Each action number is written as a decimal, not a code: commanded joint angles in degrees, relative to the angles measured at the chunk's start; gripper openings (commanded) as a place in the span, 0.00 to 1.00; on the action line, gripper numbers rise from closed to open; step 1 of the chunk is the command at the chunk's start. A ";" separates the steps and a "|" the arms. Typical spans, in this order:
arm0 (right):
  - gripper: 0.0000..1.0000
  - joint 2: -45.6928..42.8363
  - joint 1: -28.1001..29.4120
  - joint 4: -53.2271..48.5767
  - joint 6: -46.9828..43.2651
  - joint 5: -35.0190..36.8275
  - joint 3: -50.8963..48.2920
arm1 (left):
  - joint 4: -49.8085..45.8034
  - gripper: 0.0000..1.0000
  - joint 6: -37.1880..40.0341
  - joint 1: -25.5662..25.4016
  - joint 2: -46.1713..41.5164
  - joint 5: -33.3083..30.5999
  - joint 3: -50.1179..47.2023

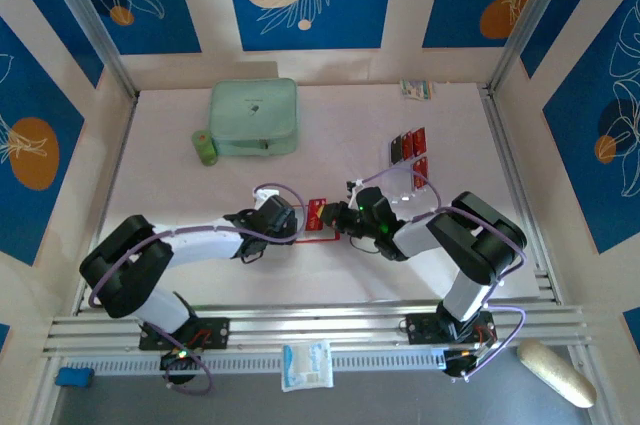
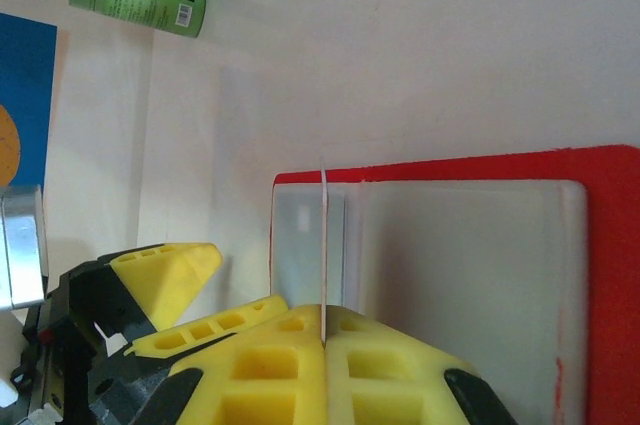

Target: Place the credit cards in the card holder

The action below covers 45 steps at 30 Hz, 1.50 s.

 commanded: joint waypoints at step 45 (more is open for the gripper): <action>0.00 8.96 -0.46 12.47 4.54 -4.21 -1.86 | -4.12 0.98 -0.34 0.42 -0.56 -1.88 -2.40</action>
